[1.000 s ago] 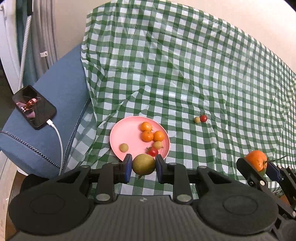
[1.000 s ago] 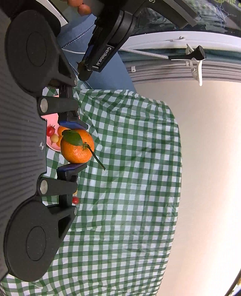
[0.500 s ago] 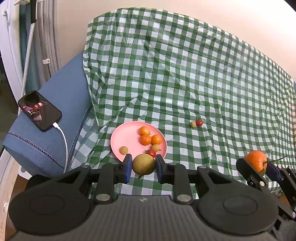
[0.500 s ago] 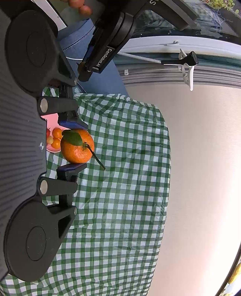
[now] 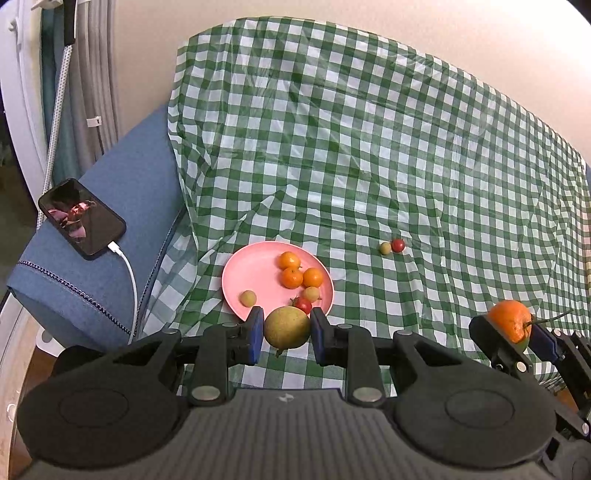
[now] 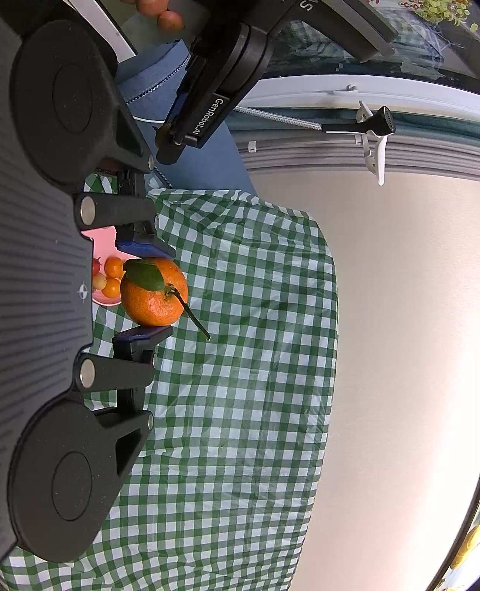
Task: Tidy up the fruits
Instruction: 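Carry the held yellow fruit and leafy orange over the pink plate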
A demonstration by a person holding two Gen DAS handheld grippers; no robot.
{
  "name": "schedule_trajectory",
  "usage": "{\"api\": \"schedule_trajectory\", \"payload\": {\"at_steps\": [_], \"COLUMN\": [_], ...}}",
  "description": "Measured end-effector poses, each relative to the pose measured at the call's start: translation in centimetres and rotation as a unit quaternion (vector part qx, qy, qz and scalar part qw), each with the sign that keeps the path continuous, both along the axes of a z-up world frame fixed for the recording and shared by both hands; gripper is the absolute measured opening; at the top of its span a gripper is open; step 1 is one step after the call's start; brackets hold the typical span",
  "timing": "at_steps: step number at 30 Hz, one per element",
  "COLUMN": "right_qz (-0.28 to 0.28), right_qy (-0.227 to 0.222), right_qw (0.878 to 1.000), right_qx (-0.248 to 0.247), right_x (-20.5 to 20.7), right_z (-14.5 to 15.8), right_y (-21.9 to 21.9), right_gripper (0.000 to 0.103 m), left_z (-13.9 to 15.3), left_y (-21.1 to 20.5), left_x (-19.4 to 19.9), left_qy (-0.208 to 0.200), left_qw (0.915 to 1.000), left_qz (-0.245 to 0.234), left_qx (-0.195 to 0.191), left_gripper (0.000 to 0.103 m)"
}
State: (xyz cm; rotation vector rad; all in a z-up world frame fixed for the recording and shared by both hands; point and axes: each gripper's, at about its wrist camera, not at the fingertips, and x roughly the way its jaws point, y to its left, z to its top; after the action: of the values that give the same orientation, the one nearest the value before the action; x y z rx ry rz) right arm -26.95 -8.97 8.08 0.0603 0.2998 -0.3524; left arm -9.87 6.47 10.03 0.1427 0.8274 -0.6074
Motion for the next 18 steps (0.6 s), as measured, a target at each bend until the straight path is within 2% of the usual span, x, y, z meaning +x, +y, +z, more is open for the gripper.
{"api": "schedule_trajectory", "payload": {"at_steps": [18], "right_qz": [0.007], "right_qy": [0.027], "right_qw": [1.0], "right_qx": [0.014], "right_x": [1.2], "right_z": [-0.9], "right_y": [-0.5], "right_gripper": [0.039], "left_z": [-1.5], "left_y": [-0.5], "left_x": [1.4], "left_qy": [0.022], "left_qw": [0.9997], "left_qz": [0.004], "left_qx": [0.007], "left_gripper": [0.029]}}
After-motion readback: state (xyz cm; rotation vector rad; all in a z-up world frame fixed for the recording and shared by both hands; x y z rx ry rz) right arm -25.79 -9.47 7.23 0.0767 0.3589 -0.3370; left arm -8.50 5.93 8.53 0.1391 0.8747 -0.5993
